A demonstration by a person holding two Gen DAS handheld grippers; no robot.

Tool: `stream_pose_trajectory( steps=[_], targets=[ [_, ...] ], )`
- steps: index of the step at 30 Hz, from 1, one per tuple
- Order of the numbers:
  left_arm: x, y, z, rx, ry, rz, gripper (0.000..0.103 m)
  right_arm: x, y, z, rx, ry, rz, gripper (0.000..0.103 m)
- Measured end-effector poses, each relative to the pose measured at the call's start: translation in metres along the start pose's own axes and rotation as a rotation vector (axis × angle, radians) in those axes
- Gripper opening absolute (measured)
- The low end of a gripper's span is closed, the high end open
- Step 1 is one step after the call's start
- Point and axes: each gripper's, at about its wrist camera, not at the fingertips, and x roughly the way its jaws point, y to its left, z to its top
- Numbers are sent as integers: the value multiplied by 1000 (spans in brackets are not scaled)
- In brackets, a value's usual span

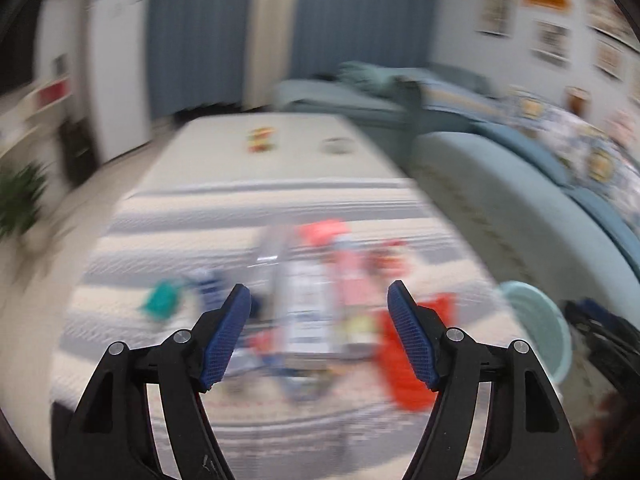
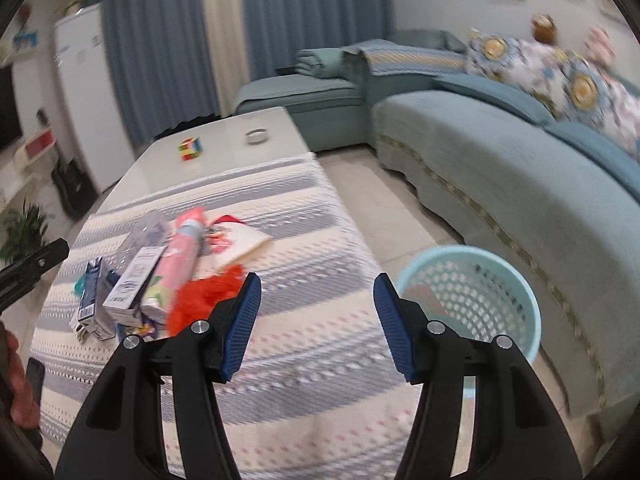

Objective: Collect trash
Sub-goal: 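Grasp the blue milk carton with the left tool while the right tool grasps the red bag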

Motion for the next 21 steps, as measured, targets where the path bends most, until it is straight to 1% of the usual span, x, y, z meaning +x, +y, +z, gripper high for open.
stream_pose_trajectory(
  steps=[2, 5, 7, 9, 11, 13, 14, 15, 17, 21],
  targets=[
    [10, 32, 1, -70, 35, 26, 69, 6, 25, 4, -59, -2, 4, 55],
    [28, 66, -2, -153, 84, 6, 68, 21, 53, 8, -114, 10, 39, 55],
    [37, 76, -9, -185, 113, -6, 68, 35, 66, 9, -131, 39, 59, 55],
    [49, 81, -14, -215, 137, -41, 68, 45, 74, 5, -134, 60, 76, 55],
    [58, 81, -17, -225, 150, -56, 68, 56, 83, -1, -144, 77, 90, 55],
    [69, 84, -21, -222, 168, -52, 68, 67, 93, -9, -164, 90, 90, 56],
    [75, 84, -25, -217, 175, -48, 68, 72, 94, -13, -168, 101, 91, 61],
    [78, 83, -27, -214, 181, -49, 67, 78, 96, -17, -170, 114, 95, 64],
    [86, 81, -29, -208, 191, -61, 64, 87, 99, -23, -177, 135, 96, 64],
    [96, 75, -34, -186, 216, -58, 57, 106, 101, -33, -177, 203, 112, 65]
  ],
)
